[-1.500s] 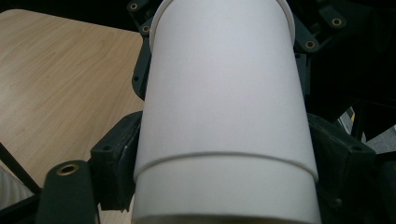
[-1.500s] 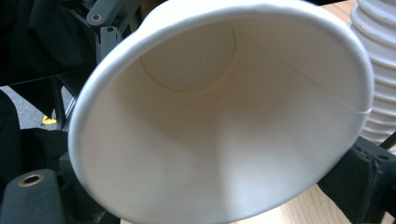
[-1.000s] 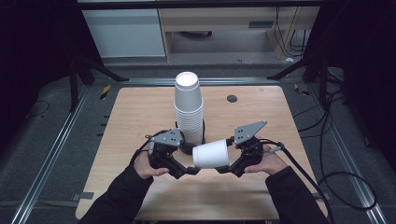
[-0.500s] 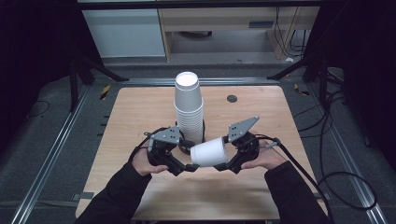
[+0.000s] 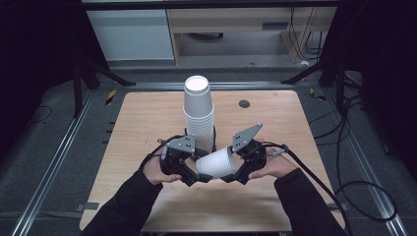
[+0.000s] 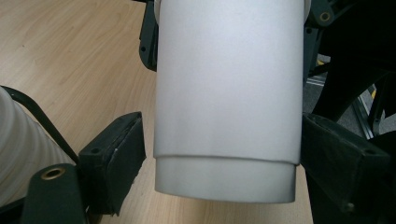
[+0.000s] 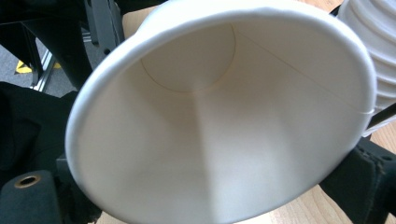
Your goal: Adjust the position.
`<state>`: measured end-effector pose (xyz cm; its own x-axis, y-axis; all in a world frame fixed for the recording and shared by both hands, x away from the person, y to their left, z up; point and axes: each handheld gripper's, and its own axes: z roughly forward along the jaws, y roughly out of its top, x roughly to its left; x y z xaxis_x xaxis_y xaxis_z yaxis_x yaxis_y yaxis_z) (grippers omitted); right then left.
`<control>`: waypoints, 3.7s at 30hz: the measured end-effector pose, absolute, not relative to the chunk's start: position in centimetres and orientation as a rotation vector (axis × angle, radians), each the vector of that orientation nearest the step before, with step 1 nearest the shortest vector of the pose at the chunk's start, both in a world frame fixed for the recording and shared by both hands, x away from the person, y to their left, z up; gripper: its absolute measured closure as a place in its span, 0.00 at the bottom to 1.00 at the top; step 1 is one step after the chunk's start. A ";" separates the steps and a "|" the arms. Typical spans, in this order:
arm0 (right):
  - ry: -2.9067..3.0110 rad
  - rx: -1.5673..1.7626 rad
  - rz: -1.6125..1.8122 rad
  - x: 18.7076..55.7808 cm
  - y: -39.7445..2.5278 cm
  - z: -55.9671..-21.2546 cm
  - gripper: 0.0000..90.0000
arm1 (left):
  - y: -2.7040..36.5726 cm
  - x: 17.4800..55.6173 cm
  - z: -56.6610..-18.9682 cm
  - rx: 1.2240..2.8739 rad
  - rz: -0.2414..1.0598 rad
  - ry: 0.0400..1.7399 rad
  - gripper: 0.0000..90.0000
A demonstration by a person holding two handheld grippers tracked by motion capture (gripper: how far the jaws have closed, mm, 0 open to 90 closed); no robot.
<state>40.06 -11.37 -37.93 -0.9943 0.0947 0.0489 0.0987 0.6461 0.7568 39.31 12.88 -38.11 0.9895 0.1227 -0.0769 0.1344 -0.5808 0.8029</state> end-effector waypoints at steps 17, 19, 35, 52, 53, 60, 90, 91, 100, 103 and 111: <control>-2.861 -0.162 -1.268 40.1 -10.9 -38.0 0.11 | 12.2 39.3 -38.8 2.211 -0.044 0.178 0.24; -2.859 -0.159 -1.269 40.1 -10.9 -38.0 0.11 | 12.3 39.2 -38.8 2.213 -0.046 0.181 0.25; -2.839 -0.169 -1.334 40.0 -11.1 -37.8 0.06 | 12.6 39.1 -38.9 2.208 -0.027 0.186 0.25; -2.660 -0.415 -1.695 39.3 -14.7 -36.8 0.03 | 15.5 38.6 -38.5 2.129 0.027 0.239 0.24; -2.661 -0.422 -1.685 39.2 -14.7 -37.0 0.03 | 15.3 38.7 -38.6 2.127 0.027 0.233 0.24; -2.647 -0.431 -1.674 39.1 -14.2 -37.5 0.03 | 14.6 38.6 -38.5 2.123 0.045 0.223 0.24; -2.578 -0.394 -1.639 39.5 -12.5 -38.6 0.06 | 12.4 38.3 -38.4 2.137 0.065 0.165 0.24; -2.578 -0.394 -1.638 39.5 -12.5 -38.6 0.06 | 12.4 38.3 -38.4 2.137 0.061 0.164 0.24; -2.562 -0.376 -1.629 39.6 -12.4 -38.8 0.07 | 12.2 38.3 -38.5 2.143 0.055 0.152 0.24; -2.563 -0.370 -1.619 39.6 -12.3 -38.9 0.08 | 12.1 38.3 -38.5 2.148 0.053 0.147 0.24; -2.565 -0.367 -1.609 39.6 -12.3 -38.9 0.11 | 12.1 38.3 -38.6 2.155 0.050 0.147 0.25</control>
<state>39.64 -12.33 -38.91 -0.9670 0.1534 0.2035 0.2500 0.4157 0.8745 38.31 12.10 -38.64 0.9920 0.1248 -0.0207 0.0864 -0.5492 0.8312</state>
